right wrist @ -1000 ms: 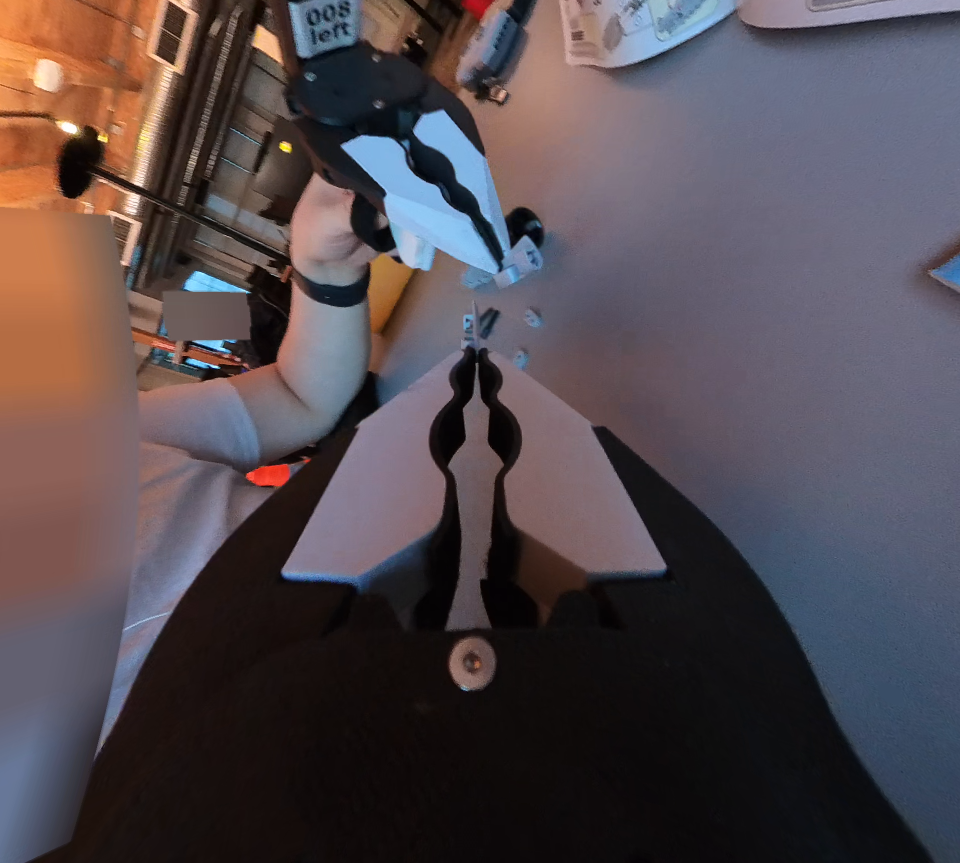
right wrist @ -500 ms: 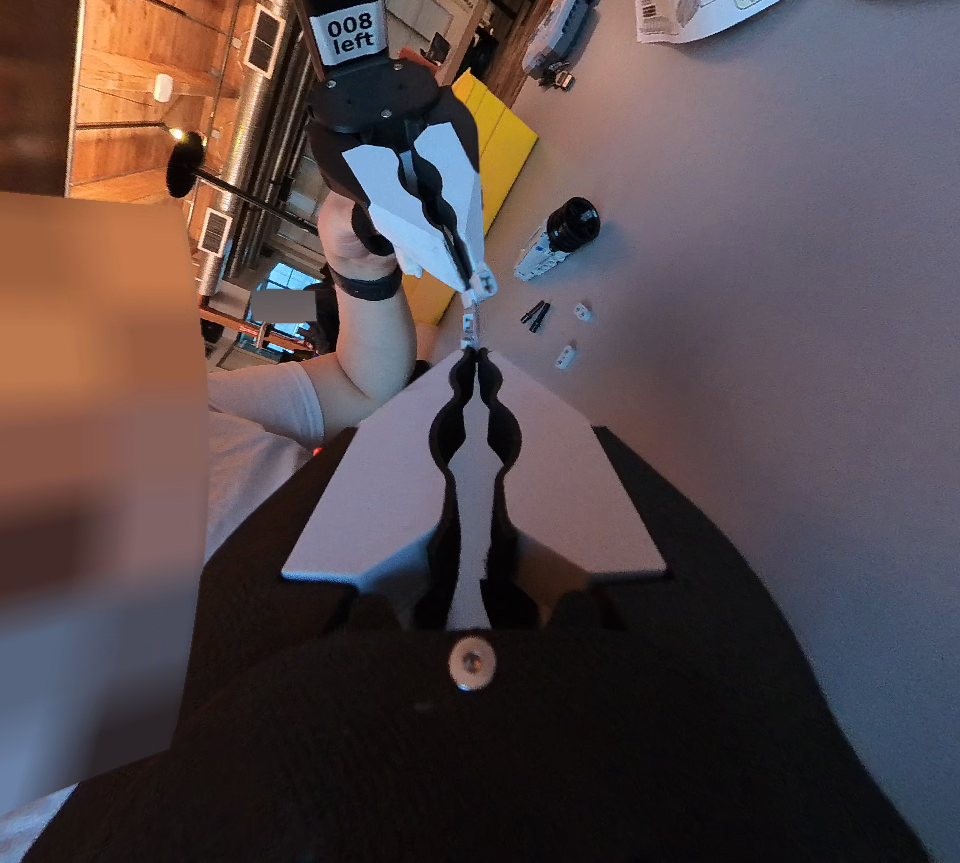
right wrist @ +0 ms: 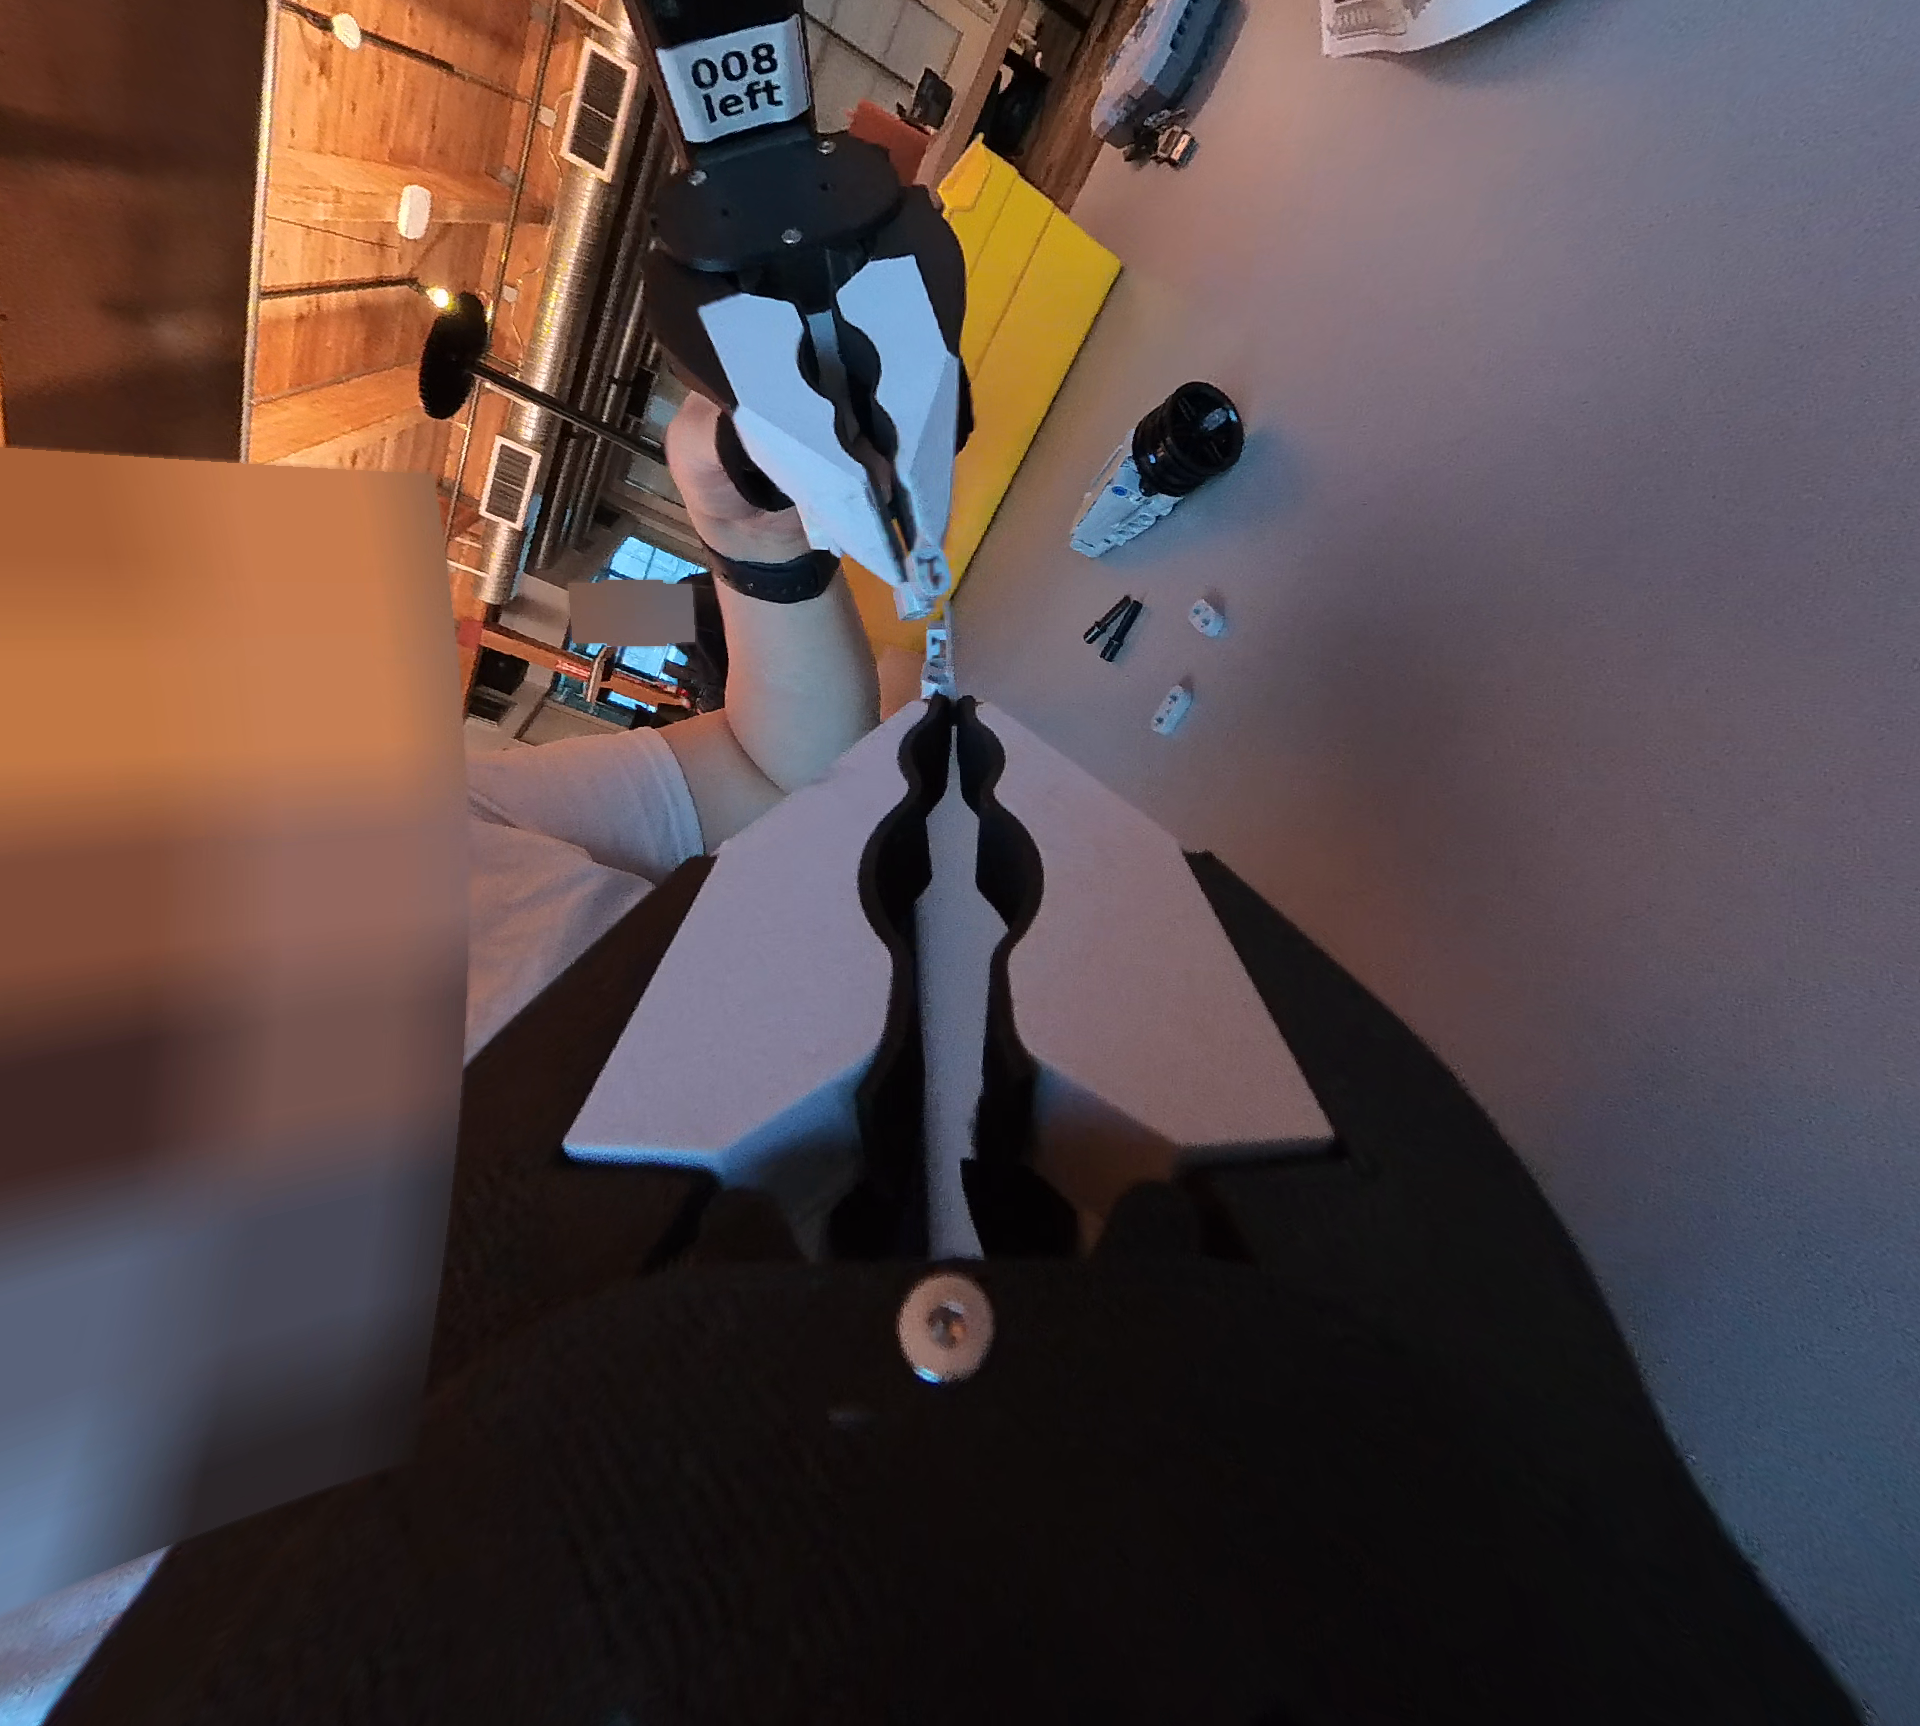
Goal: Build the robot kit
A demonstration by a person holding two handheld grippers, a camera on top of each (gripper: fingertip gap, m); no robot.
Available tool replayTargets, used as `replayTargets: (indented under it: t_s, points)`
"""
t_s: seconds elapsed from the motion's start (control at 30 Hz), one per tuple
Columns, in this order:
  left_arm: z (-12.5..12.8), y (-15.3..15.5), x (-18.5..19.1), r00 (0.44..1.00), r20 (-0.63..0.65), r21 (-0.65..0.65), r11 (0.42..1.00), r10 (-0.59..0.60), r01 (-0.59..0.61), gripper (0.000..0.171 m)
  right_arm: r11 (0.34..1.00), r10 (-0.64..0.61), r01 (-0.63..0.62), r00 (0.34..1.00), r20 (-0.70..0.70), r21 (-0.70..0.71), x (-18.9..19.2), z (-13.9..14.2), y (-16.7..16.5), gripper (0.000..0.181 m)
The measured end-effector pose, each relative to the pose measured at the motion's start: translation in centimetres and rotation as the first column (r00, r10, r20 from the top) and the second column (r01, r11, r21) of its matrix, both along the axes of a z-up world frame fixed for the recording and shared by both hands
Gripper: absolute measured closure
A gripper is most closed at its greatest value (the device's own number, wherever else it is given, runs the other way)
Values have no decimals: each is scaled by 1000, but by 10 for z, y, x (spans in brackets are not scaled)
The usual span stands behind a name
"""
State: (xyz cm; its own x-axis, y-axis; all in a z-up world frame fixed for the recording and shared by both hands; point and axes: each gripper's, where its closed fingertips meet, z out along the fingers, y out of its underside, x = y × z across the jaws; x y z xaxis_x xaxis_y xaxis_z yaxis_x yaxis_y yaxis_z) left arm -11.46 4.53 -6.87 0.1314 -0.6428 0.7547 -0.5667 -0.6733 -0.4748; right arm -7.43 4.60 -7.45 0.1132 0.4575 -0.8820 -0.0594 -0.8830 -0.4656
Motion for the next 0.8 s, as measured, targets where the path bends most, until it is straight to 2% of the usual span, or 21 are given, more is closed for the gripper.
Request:
replayTargets:
  t_s: [0.13,0.27,0.43,0.6,0.7,0.8]
  points:
    - [-2,3,0,1000,-6,-34,999,31,-31,171,1000,3,-3,1000,24,-4,-1,-5,0,181]
    - [-8,10,-5,994,-77,15,997,81,-80,171,1000,6,-6,999,53,-3,-3,-12,0,181]
    - [-1,2,-11,982,-154,90,991,113,-100,171,1000,14,-12,998,67,-27,-6,-20,0,181]
    - [10,-4,-12,981,-152,107,989,119,-103,171,999,24,-23,997,78,-23,-8,-22,-2,181]
    - [10,-5,-13,981,-155,114,988,117,-100,171,999,43,-43,999,29,-14,-10,-13,-4,181]
    - [10,2,-18,977,-165,135,984,137,-115,171,997,73,-75,991,-110,-10,-12,11,-9,181]
